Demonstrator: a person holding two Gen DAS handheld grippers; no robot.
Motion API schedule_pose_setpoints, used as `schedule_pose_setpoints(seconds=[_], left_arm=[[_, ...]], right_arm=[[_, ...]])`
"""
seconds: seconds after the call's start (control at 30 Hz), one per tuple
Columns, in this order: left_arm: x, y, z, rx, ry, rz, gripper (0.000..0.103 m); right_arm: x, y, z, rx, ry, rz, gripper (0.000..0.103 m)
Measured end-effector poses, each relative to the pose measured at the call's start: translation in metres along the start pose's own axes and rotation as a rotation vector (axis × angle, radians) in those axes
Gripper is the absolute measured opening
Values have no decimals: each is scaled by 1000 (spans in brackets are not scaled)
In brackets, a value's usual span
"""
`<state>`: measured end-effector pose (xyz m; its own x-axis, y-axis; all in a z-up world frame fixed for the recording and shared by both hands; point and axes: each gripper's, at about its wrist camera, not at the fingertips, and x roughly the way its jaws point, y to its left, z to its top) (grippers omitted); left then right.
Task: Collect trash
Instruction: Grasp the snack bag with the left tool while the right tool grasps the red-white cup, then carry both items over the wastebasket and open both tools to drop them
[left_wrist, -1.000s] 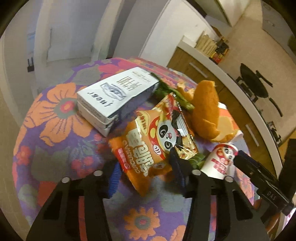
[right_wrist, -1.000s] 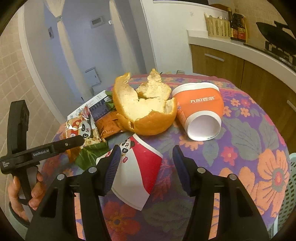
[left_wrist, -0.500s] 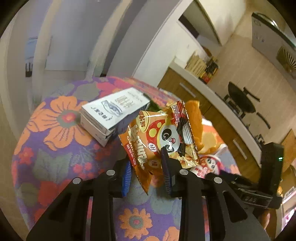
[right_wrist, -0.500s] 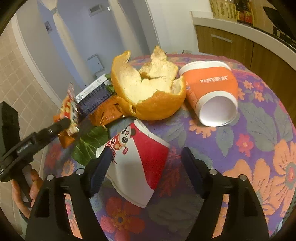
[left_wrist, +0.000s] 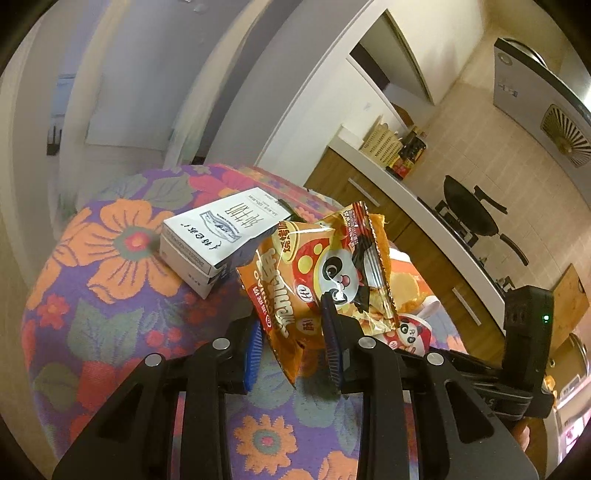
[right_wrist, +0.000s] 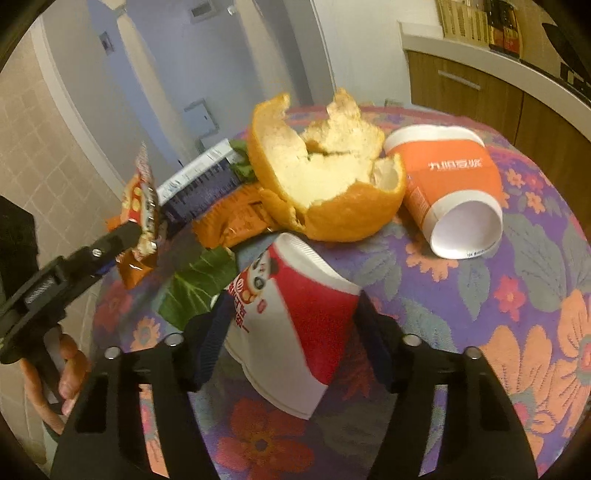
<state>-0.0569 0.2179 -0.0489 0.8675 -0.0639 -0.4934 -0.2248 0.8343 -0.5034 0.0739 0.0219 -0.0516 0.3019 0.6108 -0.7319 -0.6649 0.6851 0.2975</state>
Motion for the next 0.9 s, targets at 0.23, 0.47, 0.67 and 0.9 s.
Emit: schedule_pose_setpoints(seconds=[0.23,0.47,0.67,0.9], left_arm=[[-4,1,-1,-5,-12,-5,27],[-13,6,-1,-29,-41,-18,27],[-17,3,2,-25,-49,-21,28],[-29,-22,12,42,-72,-40,27]], right_arm=[[-21,18,-9,-87,-95,1,47],[-32,59,-27,-291,-167,-75,48],[-32,66,-30,-316,-168,-83,46],[-71,47,-29,-247,-258,-89,45]])
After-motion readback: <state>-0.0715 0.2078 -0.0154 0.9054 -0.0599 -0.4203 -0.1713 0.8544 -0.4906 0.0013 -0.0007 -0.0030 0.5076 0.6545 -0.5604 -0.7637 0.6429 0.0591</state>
